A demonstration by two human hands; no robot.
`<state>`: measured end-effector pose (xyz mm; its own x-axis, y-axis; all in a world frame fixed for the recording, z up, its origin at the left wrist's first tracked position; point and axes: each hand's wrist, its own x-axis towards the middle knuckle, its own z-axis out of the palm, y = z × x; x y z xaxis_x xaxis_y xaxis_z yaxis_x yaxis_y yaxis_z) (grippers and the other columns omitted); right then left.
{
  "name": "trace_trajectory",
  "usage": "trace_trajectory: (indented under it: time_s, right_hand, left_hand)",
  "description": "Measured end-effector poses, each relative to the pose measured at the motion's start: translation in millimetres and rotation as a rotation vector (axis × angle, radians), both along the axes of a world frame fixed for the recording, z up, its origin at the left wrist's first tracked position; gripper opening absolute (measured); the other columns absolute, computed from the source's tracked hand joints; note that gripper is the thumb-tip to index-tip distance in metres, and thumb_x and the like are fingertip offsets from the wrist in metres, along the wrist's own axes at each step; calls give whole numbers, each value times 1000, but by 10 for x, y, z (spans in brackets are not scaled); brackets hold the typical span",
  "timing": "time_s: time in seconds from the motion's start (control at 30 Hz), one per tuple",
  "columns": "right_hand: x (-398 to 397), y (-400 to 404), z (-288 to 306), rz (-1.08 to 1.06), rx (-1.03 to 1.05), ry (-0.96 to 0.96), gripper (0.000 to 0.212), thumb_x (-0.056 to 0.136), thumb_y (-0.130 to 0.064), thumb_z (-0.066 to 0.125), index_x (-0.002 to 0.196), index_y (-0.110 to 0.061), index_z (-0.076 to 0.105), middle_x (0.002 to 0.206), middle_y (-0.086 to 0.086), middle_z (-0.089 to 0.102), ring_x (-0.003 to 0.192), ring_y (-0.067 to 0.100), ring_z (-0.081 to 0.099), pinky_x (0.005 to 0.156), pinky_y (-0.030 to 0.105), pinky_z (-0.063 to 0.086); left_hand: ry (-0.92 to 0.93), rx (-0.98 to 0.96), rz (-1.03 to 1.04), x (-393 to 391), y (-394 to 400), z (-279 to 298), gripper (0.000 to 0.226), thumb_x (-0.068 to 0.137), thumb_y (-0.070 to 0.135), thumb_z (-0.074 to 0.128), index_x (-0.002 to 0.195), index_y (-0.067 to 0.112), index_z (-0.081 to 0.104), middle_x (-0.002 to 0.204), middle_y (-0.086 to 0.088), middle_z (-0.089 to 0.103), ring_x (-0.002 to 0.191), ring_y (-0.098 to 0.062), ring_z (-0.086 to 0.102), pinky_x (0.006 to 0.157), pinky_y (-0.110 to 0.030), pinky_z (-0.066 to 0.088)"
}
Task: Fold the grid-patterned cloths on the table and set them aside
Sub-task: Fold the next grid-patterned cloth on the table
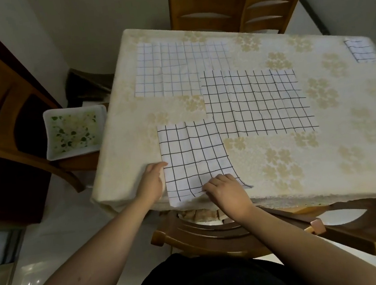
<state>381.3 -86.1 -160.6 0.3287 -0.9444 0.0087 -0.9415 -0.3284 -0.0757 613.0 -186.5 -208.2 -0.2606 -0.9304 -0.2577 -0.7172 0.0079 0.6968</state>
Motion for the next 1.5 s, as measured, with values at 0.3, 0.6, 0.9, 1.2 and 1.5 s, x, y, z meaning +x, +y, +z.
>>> trace_trajectory:
  time_s: [0.3, 0.6, 0.9, 1.2, 1.5]
  right_hand:
    - [70, -242, 357, -16, -300, -70, 16, 81, -21, 73, 95, -24, 69, 83, -6, 70, 80, 22, 62, 79, 35, 40]
    - [-320, -590, 442, -565, 42, -766, 100, 72, -48, 81, 152, -19, 28, 146, 1, 47, 132, 17, 42, 107, 39, 35]
    - [-487, -848, -182, -739, 621, -903, 46, 76, -44, 79, 103, -10, 65, 96, 11, 72, 92, 29, 68, 82, 42, 54]
    - [-464, -1133, -324, -766, 551, -745, 38, 85, -29, 72, 68, -14, 42, 61, 0, 43, 56, 14, 41, 51, 26, 32]
    - [-521, -1205, -450, -804, 435, -766, 23, 87, -31, 71, 88, -13, 56, 68, -3, 51, 61, 14, 49, 52, 20, 37]
  left_hand:
    - [201, 28, -38, 93, 76, 95, 21, 89, 7, 67, 108, 16, 72, 111, 3, 66, 108, -15, 61, 96, -30, 47]
    - [266, 128, 253, 43, -61, 124, 21, 99, 22, 53, 115, 14, 66, 106, 1, 71, 98, -18, 64, 88, -36, 51]
    - [166, 112, 408, -54, -219, 25, 25, 98, 25, 54, 87, 3, 59, 65, -13, 44, 62, -16, 41, 60, -32, 34]
    - [-36, 50, 545, -239, -493, -18, 26, 95, 27, 60, 86, 3, 61, 76, -12, 61, 73, -25, 54, 63, -30, 35]
    - [-135, 13, 619, -319, -549, -105, 19, 90, 26, 67, 84, 8, 63, 78, -2, 62, 73, -20, 56, 66, -27, 38]
